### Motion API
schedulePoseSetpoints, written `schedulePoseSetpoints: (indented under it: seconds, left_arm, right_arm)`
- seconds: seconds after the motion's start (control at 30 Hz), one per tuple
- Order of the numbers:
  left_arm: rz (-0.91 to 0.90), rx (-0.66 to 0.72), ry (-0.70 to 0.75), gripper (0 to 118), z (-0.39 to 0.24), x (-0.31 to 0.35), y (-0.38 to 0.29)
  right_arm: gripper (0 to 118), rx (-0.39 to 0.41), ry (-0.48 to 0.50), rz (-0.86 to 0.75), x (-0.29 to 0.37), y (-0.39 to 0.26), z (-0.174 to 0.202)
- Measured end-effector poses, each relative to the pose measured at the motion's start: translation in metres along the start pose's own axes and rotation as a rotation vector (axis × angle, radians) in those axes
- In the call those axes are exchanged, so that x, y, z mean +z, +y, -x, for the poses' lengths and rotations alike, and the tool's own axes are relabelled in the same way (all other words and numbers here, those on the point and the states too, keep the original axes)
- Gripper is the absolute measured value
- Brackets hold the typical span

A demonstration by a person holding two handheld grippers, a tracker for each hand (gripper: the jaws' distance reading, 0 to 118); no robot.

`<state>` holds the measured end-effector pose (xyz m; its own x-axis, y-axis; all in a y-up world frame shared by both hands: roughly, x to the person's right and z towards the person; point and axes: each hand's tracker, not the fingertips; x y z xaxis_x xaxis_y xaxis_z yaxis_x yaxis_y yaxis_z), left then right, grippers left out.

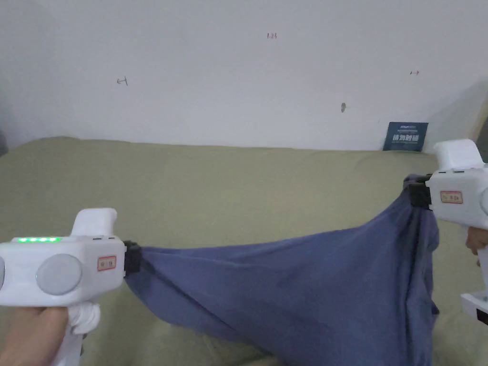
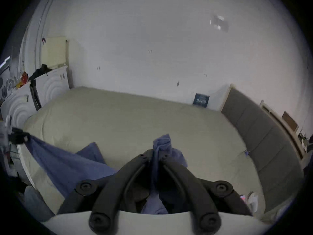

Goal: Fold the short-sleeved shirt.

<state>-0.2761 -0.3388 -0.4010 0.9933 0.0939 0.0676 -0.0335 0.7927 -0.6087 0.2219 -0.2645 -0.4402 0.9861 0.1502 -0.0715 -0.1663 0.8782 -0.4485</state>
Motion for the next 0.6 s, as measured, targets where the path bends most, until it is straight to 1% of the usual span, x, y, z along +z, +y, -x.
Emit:
schedulePoseSetpoints:
  seconds: [0.03,0.13,0.2,0.23,0.27,0.3,0.37,0.4,0.6]
  left_arm:
    - [-0.020,-0.013,0.002,3,-0.003,0.006,0.016]
    - [-0.085,-0.032,0.046,2,-0.010,0.023,0.061]
    - [-0.135,-0.061,0.076,2,-0.015,0.034,0.093]
    - [-0.145,-0.059,0.082,2,-0.018,0.039,0.109]
    - [-0.159,-0.058,0.090,2,-0.019,0.044,0.123]
    - [-0.168,-0.068,0.093,2,-0.022,0.049,0.136]
    - [-0.205,-0.084,0.132,2,-0.030,0.058,0.160]
    - [-0.208,-0.090,0.128,2,-0.028,0.059,0.172]
    - [-0.262,-0.136,0.214,2,-0.041,0.062,0.234]
  right_arm:
    - [8,-0.003,-0.024,-0.022,0.013,0.009,-0.004]
    - [8,-0.059,-0.046,-0.072,0.040,0.035,-0.023]
    - [8,-0.061,-0.102,-0.121,0.056,0.052,-0.032]
    - [8,-0.076,-0.104,-0.132,0.062,0.060,-0.038]
    - [8,-0.102,-0.116,-0.168,0.069,0.068,-0.042]
    - [8,-0.133,-0.118,-0.171,0.073,0.075,-0.045]
    - [8,-0.143,-0.106,-0.184,0.075,0.090,-0.052]
    - [8,-0.146,-0.116,-0.194,0.074,0.098,-0.054]
    - [8,-0.146,-0.123,-0.225,0.053,0.151,-0.053]
